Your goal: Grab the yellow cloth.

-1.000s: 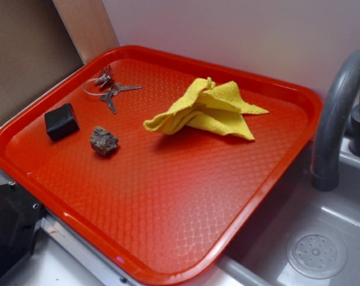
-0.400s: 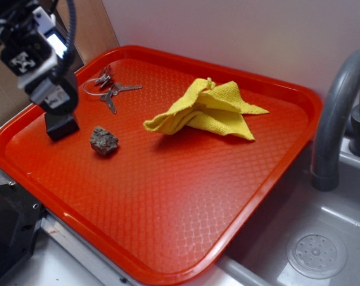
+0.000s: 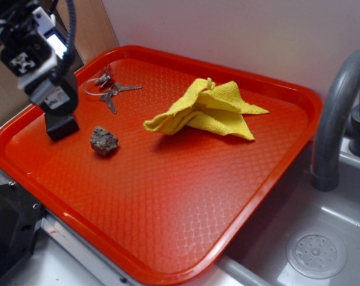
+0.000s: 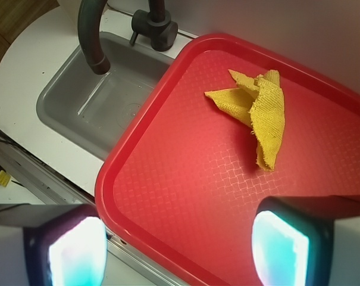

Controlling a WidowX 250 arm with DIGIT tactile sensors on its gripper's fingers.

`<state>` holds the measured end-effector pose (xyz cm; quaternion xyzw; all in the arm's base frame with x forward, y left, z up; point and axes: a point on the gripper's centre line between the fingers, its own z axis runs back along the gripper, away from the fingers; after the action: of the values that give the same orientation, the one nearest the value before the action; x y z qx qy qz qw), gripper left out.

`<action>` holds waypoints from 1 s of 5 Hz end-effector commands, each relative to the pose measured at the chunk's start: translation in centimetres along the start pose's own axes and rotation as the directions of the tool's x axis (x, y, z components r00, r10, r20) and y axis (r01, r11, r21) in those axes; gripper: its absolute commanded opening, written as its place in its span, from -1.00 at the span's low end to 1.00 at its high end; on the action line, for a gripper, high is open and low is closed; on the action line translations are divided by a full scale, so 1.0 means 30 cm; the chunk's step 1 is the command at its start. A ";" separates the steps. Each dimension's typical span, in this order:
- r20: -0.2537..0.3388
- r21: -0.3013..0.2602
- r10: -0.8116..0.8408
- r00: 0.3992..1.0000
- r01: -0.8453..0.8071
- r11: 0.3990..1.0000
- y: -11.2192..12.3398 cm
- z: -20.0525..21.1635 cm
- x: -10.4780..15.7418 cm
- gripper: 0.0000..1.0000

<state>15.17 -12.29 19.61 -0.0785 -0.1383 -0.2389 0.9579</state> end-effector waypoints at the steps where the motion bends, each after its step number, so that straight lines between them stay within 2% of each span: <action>1: -0.119 0.068 0.036 0.992 -0.028 0.997 0.196 -0.291 0.197 1.00; 2: -0.154 0.107 0.020 0.988 -0.003 0.994 0.251 -0.380 0.218 1.00; 3: -0.192 0.135 0.062 0.980 -0.036 0.990 0.302 -0.446 0.200 0.91; 4: -0.270 0.235 0.137 0.953 -0.073 0.969 0.371 -0.586 0.195 -1.00; 5: -0.283 0.278 0.144 0.948 -0.062 0.959 0.400 -0.652 0.187 -1.00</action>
<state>30.37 -8.60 2.14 0.0759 -0.0193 -0.1777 0.9810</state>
